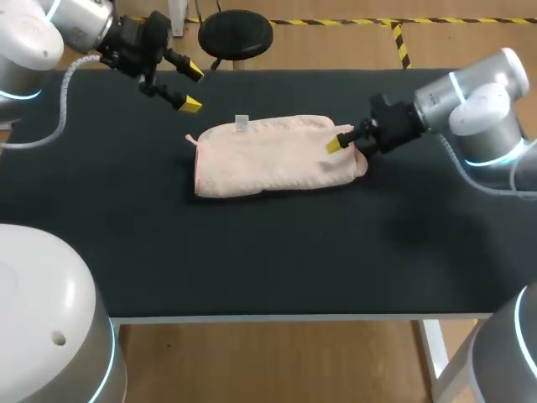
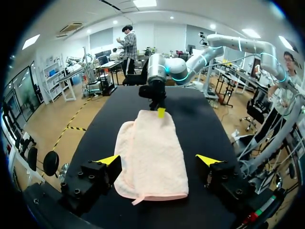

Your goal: Fold the towel

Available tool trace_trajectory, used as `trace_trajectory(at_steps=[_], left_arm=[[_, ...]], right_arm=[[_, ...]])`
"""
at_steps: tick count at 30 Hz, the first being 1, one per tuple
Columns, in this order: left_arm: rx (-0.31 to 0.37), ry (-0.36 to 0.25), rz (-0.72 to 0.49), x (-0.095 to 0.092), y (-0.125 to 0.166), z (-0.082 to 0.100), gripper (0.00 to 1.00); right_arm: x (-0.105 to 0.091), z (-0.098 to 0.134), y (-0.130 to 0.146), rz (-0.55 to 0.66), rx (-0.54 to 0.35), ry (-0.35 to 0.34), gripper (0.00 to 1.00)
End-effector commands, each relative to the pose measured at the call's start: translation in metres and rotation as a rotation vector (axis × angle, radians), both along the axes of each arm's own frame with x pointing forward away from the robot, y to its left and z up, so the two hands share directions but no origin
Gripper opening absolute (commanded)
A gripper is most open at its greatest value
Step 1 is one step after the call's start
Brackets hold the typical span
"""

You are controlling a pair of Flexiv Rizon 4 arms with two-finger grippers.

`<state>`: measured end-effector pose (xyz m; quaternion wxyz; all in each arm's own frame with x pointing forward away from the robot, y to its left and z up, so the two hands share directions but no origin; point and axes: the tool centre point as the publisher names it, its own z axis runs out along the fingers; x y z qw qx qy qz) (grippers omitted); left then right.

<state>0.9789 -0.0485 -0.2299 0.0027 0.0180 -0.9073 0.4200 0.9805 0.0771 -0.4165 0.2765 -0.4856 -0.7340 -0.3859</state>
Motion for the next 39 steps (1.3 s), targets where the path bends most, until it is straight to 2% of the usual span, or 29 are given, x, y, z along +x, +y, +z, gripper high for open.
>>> trace_trajectory(at_steps=[1, 2, 10, 16, 20, 27, 33, 39], left_arm=[[-0.002, -0.003, 0.001, 0.000, 0.000, -0.001, 1.00], [-0.002, -0.003, 0.001, 0.000, 0.000, -0.001, 1.00], [-0.002, -0.003, 0.001, 0.000, 0.000, -0.001, 1.00], [-0.002, -0.003, 0.001, 0.000, 0.000, -0.001, 1.00], [-0.002, -0.003, 0.001, 0.000, 0.000, -0.001, 1.00], [-0.002, -0.003, 0.001, 0.000, 0.000, -0.001, 1.00], [-0.002, -0.003, 0.001, 0.000, 0.000, -0.001, 1.00], [-0.002, -0.003, 0.001, 0.000, 0.000, -0.001, 1.00]], right_arm=[[0.004, -0.012, 0.012, -0.004, -0.005, 0.000, 0.45], [0.004, -0.011, 0.013, -0.005, -0.008, -0.002, 0.00], [0.003, 0.004, 0.012, -0.069, -0.128, -0.003, 0.00], [0.000, 0.025, 0.034, -0.067, -0.231, 0.014, 0.00], [0.004, 0.038, 0.061, -0.057, -0.305, 0.010, 0.00], [0.017, 0.053, 0.135, -0.007, -0.335, -0.037, 0.00], [0.017, 0.038, 0.196, 0.031, -0.377, -0.020, 0.00], [0.009, 0.024, 0.237, 0.029, -0.388, 0.002, 0.00]])
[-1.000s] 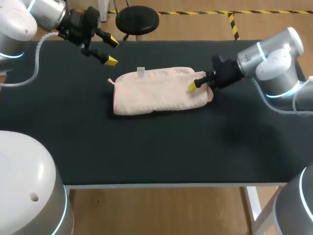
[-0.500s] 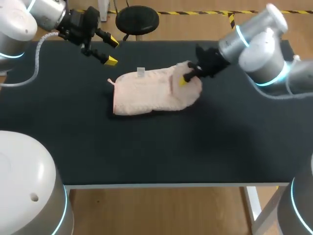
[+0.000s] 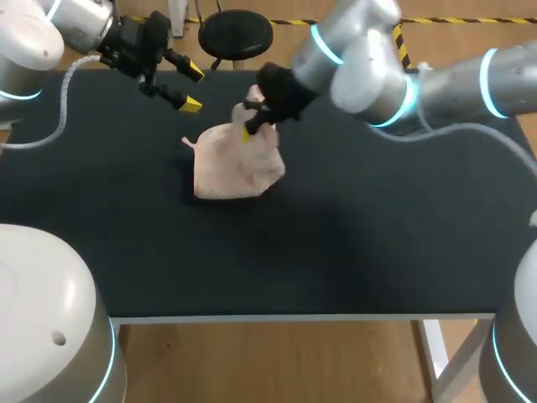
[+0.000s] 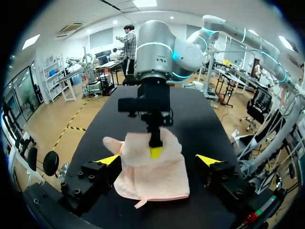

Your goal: Fold the towel

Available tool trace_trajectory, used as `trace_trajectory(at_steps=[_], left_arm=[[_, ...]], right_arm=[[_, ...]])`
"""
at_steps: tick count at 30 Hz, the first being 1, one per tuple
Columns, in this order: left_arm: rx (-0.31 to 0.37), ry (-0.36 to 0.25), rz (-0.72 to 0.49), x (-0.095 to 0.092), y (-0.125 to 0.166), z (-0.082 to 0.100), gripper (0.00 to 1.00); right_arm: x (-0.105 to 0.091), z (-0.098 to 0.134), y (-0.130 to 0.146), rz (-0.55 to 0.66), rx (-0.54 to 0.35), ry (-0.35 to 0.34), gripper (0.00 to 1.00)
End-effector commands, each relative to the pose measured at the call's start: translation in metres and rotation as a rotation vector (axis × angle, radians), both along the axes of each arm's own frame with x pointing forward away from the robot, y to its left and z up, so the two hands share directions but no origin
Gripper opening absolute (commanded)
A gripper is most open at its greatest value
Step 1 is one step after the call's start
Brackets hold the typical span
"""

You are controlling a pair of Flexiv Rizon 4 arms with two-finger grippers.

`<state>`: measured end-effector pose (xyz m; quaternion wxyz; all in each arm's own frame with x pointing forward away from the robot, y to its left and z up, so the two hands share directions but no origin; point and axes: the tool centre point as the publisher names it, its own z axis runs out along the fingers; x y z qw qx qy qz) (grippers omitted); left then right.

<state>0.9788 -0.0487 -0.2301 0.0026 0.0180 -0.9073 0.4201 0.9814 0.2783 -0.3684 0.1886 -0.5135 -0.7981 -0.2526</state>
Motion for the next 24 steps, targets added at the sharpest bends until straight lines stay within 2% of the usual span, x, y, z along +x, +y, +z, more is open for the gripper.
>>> trace_trajectory(at_steps=[1, 3, 4, 5, 6, 9, 13, 19, 24], left_arm=[[-0.002, -0.003, 0.001, 0.000, 0.000, -0.001, 1.00], [-0.002, -0.003, 0.001, 0.000, 0.000, -0.001, 1.00], [-0.002, -0.003, 0.001, 0.000, 0.000, -0.001, 1.00], [-0.002, -0.003, 0.001, 0.000, 0.000, -0.001, 1.00], [-0.002, -0.003, 0.001, 0.000, 0.000, -0.001, 1.00], [-0.002, -0.003, 0.001, 0.000, 0.000, -0.001, 1.00], [-0.002, -0.003, 0.001, 0.000, 0.000, -0.001, 1.00], [-0.002, -0.003, 0.001, 0.000, 0.000, -0.001, 1.00], [-0.002, -0.003, 0.001, 0.000, 0.000, -0.001, 1.00]], right_arm=[[0.007, -0.025, 0.040, -0.008, -0.035, 0.014, 0.00], [0.003, -0.022, 0.045, -0.011, 0.002, 0.016, 0.30], [0.000, -0.020, 0.048, -0.001, 0.009, 0.014, 0.30], [-0.003, -0.019, 0.049, 0.011, 0.013, 0.016, 0.49], [-0.005, -0.018, 0.049, 0.006, 0.017, 0.024, 1.00], [-0.013, -0.012, 0.047, -0.007, 0.028, 0.015, 1.00], [-0.033, 0.008, 0.051, 0.030, 0.048, -0.050, 1.00], [-0.069, 0.034, 0.069, 0.211, 0.020, -0.192, 1.00], [-0.077, 0.054, 0.070, 0.254, 0.051, -0.240, 1.00]])
